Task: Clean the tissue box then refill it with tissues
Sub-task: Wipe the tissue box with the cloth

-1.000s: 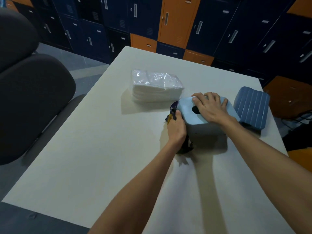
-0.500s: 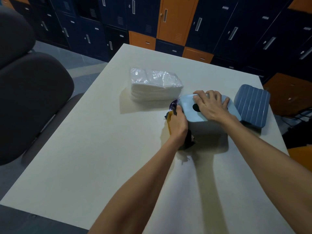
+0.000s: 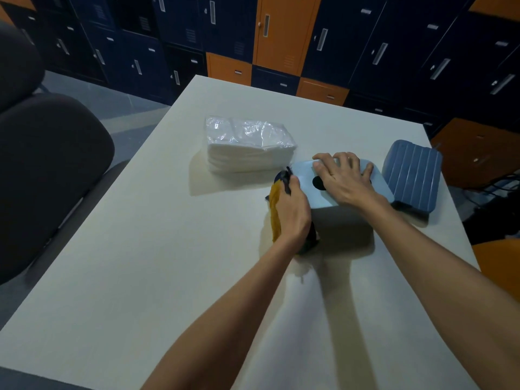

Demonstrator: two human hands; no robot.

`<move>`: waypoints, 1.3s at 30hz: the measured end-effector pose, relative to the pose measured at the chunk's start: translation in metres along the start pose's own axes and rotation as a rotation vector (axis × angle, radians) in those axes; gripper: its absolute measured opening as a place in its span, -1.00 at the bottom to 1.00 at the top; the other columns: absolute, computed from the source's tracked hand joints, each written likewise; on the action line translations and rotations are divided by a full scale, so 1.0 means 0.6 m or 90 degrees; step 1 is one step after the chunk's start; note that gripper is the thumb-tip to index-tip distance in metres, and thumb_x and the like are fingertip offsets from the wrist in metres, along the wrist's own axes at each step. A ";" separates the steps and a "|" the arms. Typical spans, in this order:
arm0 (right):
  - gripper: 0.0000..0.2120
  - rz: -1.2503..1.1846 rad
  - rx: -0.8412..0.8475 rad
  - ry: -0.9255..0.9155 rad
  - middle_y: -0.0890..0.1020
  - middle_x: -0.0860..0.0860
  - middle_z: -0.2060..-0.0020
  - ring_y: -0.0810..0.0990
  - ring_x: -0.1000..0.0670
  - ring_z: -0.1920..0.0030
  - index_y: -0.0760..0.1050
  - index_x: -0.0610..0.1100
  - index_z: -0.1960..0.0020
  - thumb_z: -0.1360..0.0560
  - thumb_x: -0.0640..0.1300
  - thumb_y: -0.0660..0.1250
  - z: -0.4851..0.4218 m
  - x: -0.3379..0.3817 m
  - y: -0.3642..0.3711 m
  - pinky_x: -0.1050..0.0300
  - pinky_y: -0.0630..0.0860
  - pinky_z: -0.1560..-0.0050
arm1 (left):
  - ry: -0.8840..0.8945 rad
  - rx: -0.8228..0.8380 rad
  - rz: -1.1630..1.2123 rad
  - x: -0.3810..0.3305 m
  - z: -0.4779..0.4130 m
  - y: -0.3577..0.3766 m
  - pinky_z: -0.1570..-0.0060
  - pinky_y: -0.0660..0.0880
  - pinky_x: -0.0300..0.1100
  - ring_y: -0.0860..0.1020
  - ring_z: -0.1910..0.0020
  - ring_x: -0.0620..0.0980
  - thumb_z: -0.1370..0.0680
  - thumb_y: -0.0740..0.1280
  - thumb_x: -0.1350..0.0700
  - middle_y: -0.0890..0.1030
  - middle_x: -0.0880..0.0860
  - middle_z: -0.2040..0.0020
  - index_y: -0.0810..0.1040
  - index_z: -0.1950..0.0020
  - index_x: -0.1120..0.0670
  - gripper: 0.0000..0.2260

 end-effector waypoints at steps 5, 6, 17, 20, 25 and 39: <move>-0.64 0.032 -0.005 -0.022 0.24 -0.11 -0.36 0.06 -0.17 -0.44 0.15 0.12 -0.40 -0.62 0.13 -0.09 -0.001 -0.004 0.004 -0.42 -0.09 -0.35 | 0.128 0.032 0.016 0.071 0.081 -0.017 -0.25 0.46 -0.21 0.50 -0.20 -0.13 -0.66 0.12 -0.09 0.54 -0.05 -0.21 0.42 -0.38 -0.01 -0.66; -0.63 0.032 -0.004 -0.024 0.24 -0.11 -0.36 0.06 -0.17 -0.44 0.15 0.11 -0.40 -0.62 0.13 -0.09 0.000 -0.005 0.004 -0.42 -0.10 -0.35 | 0.112 0.038 -0.012 0.074 0.082 -0.021 -0.26 0.45 -0.13 0.50 -0.20 -0.10 -0.67 0.10 -0.09 0.54 -0.04 -0.19 0.43 -0.36 0.00 -0.66; -0.63 0.008 -0.012 -0.008 0.25 -0.09 -0.35 0.06 -0.15 -0.44 0.18 0.13 -0.38 -0.61 0.16 -0.13 -0.002 -0.005 0.004 -0.42 -0.12 -0.35 | 0.198 -0.014 -0.032 0.047 0.027 -0.003 -0.27 0.42 -0.17 0.50 -0.23 -0.10 -0.60 0.05 -0.17 0.57 -0.07 -0.23 0.49 -0.36 -0.03 -0.56; -0.63 0.017 -0.011 -0.019 0.26 -0.09 -0.35 0.08 -0.15 -0.44 0.18 0.12 -0.38 -0.62 0.14 -0.10 0.000 -0.005 0.005 -0.41 -0.10 -0.35 | 0.161 0.028 -0.020 0.075 0.074 -0.020 -0.25 0.39 -0.32 0.46 -0.20 -0.19 -0.68 0.08 -0.05 0.52 -0.09 -0.19 0.44 -0.40 0.03 -0.64; -0.64 -0.005 -0.009 0.002 0.26 -0.09 -0.36 0.04 -0.15 -0.46 0.18 0.14 -0.38 -0.62 0.15 -0.13 -0.001 -0.006 0.004 -0.42 -0.14 -0.36 | 0.034 0.040 -0.110 0.030 0.021 -0.026 -0.09 0.42 -0.10 0.47 0.03 -0.03 -0.69 0.03 -0.02 0.54 0.04 0.03 0.52 -0.07 0.11 -0.67; -0.63 0.006 -0.004 0.004 0.25 -0.10 -0.36 0.05 -0.16 -0.45 0.17 0.13 -0.38 -0.62 0.14 -0.13 0.002 -0.007 0.002 -0.43 -0.14 -0.36 | 0.107 -0.005 -0.064 0.081 0.036 -0.007 -0.27 0.44 -0.08 0.53 -0.19 -0.05 -0.60 0.00 -0.24 0.59 -0.01 -0.18 0.51 -0.33 0.01 -0.49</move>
Point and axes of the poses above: each hand's wrist, its own z-axis away from the middle knuckle, its own y-axis out of the palm, x = y × z, the point moved 1 cm from there along -z, towards the middle knuckle
